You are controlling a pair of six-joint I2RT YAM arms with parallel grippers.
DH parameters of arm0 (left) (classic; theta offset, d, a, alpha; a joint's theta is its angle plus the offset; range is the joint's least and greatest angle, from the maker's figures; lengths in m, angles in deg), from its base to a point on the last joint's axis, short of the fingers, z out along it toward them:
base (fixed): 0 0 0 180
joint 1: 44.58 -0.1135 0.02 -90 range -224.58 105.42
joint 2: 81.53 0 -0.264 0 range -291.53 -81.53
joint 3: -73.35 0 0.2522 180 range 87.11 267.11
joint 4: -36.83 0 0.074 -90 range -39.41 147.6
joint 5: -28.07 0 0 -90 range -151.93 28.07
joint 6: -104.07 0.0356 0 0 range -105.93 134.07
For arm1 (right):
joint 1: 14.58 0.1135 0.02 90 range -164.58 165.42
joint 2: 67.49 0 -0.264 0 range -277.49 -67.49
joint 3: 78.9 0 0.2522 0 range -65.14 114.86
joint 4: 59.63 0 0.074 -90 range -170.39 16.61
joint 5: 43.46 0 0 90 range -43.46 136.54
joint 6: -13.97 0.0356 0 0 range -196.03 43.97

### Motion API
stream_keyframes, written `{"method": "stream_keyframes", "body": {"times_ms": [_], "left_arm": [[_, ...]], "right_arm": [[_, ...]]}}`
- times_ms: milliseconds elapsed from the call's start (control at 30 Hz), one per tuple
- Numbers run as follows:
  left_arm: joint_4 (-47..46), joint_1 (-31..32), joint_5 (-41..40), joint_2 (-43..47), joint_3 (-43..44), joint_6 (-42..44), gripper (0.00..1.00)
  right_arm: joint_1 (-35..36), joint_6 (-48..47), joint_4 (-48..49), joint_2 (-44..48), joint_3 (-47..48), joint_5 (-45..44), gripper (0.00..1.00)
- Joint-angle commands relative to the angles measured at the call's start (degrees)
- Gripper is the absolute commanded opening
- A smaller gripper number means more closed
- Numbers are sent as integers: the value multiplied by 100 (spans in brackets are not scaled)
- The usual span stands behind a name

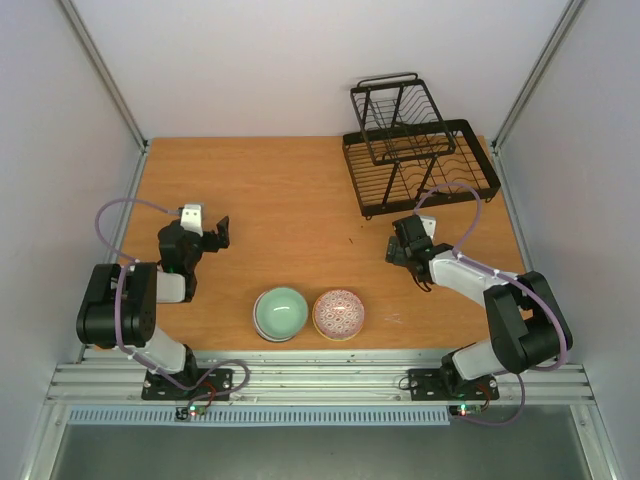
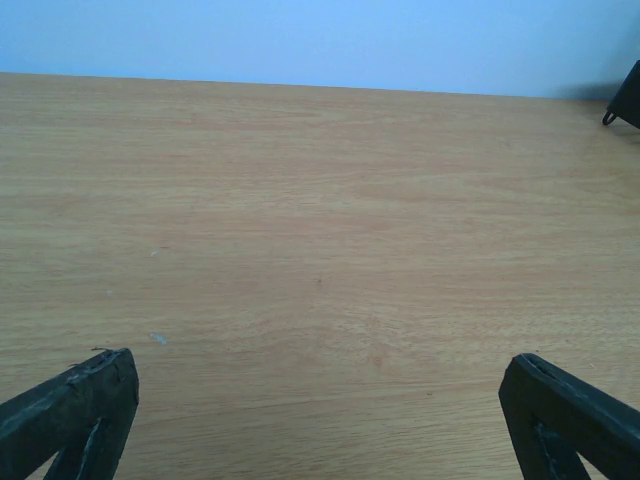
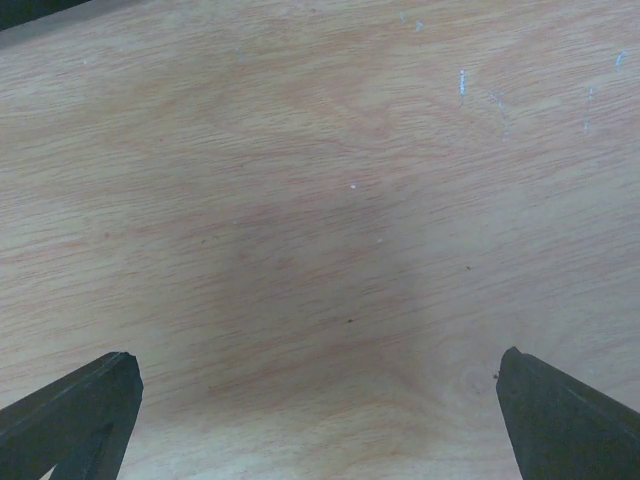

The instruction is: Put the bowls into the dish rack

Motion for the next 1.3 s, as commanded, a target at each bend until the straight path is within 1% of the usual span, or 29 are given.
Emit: {"method": "stream_keyframes", "body": {"times_ms": [0,67,167,367,500,533,600,700,800,900,1067,1133,1267], "left_arm": [[-119,22,19,20,130,94,99],[-123,22,23,18,129,93,99],[-119,26,26,24,131,95,99],[-113,22,20,21,129,92,99],[-117,26,21,20,131,90,99],[-116,22,25,22,124,93,99],[-119,21,23,21,131,91,99],[-115,22,23,19,131,92,99],[-116,21,18,20,126,88,100],[-119,21,18,18,131,95,99],[-118,21,23,25,131,95,99],[-119,22,18,25,131,95,99],[-118,21,21,24,131,88,99]], "right_arm": [[57,25,-294,-7,281,-379,99],[50,71,-458,44,353,-585,99],[39,-5,-433,162,424,-541,99],[-189,127,-879,184,857,-89,99],[-720,288,-1122,541,1064,693,99],[-953,326,-1261,619,1163,884,99],[-1285,369,-1613,697,1421,1043,98],[-1637,294,-1862,710,1736,1082,92],[-1988,265,-1991,614,1998,1268,88],[-2403,224,-1916,429,2195,1663,88],[-2785,133,-1793,-129,2659,2120,84],[-2921,111,-1705,-360,2859,2286,80],[-3122,56,-1553,-876,3331,2809,58]]}}
